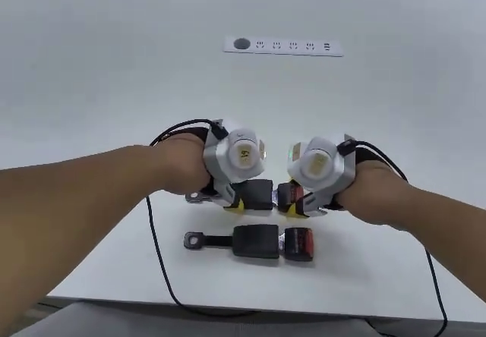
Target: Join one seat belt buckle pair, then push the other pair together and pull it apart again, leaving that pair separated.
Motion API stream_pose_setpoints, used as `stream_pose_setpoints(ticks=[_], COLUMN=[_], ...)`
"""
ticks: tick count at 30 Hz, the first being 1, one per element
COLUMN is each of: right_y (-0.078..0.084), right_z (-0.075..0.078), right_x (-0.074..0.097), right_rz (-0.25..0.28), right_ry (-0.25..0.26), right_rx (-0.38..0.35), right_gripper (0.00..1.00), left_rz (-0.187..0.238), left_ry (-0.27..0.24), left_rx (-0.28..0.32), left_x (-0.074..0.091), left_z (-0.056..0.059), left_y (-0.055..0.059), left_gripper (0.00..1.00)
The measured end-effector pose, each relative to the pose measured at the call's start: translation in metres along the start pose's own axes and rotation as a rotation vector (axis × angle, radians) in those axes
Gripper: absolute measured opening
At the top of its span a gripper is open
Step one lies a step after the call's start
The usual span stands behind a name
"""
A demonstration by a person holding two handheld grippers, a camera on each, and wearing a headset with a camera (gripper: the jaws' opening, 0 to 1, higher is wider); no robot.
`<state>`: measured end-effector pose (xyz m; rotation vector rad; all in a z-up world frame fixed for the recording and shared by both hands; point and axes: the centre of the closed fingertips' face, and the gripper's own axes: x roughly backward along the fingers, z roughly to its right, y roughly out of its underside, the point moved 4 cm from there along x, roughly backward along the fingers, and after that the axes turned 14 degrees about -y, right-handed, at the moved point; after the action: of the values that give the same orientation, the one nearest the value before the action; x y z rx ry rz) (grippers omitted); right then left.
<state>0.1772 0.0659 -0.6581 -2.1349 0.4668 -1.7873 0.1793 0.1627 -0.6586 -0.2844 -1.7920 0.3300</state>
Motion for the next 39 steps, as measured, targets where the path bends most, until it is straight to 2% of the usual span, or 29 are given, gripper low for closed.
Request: stream_pose_setpoints(ticks=[6, 15, 21, 24, 26, 30, 34, 39], right_y=[0.001, 0.002, 0.006, 0.013, 0.014, 0.020, 0.040, 0.064], right_z=[0.001, 0.000, -0.002, -0.001, -0.004, -0.006, -0.004, -0.006], right_x=[0.000, 0.001, 0.004, 0.009, 0.009, 0.013, 0.022, 0.033], right_rz=[0.006, 0.018, -0.004, -0.022, 0.006, -0.016, -0.034, -0.051], right_ry=[-0.020, -0.003, 0.001, 0.007, 0.000, 0.018, 0.028, 0.041], right_rx=[-0.004, -0.015, -0.015, -0.017, -0.018, 0.002, -0.014, -0.038], right_gripper=[0.32, 0.33, 0.33, 0.33, 0.33, 0.33, 0.34, 0.34], left_rz=[0.002, 0.010, 0.009, 0.007, 0.007, 0.013, 0.018, 0.000], left_ry=[0.000, -0.002, -0.004, -0.002, 0.000, 0.003, 0.004, 0.003], left_rx=[0.006, 0.017, 0.021, 0.017, 0.011, 0.008, 0.010, 0.000], left_x=[0.001, 0.002, 0.002, 0.002, 0.001, 0.001, 0.002, -0.001], left_z=[0.000, -0.001, 0.000, 0.000, 0.000, 0.000, 0.001, -0.001], left_y=[0.000, 0.001, -0.001, -0.001, -0.001, 0.000, 0.000, -0.001], left_gripper=[0.32, 0.32, 0.32, 0.32, 0.32, 0.32, 0.32, 0.32])
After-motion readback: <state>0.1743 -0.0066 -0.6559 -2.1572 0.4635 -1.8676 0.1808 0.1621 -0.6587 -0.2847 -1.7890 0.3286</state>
